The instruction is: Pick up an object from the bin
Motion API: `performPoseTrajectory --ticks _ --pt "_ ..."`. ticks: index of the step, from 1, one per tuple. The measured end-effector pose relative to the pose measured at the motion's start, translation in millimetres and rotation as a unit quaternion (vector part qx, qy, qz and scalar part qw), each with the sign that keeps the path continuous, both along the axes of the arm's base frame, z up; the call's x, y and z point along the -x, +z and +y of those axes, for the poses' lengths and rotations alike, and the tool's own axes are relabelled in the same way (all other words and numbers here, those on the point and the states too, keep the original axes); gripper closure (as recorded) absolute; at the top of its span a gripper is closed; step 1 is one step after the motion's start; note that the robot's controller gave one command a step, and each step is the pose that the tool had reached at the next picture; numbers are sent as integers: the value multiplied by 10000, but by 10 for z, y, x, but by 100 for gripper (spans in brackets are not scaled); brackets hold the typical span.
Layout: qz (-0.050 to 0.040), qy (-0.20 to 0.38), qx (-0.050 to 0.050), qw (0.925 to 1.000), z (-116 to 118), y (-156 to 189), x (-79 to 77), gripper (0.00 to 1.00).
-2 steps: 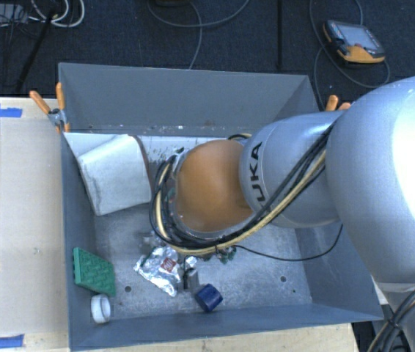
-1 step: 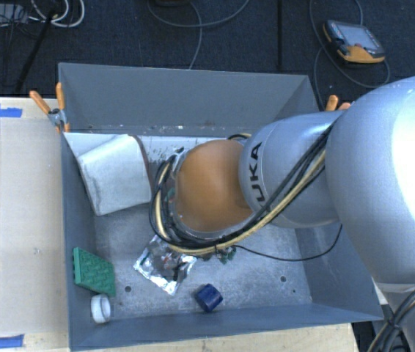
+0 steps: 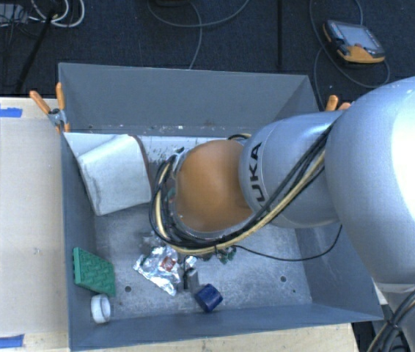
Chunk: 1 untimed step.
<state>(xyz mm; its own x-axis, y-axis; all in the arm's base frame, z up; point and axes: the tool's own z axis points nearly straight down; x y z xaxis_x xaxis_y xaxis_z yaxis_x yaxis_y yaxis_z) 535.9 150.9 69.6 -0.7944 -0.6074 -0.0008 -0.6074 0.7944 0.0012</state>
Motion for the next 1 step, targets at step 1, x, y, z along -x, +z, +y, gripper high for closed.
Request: performPoseTrajectory --ticks 1 --pt "0 -3 -3 10000 4 2 0 100"
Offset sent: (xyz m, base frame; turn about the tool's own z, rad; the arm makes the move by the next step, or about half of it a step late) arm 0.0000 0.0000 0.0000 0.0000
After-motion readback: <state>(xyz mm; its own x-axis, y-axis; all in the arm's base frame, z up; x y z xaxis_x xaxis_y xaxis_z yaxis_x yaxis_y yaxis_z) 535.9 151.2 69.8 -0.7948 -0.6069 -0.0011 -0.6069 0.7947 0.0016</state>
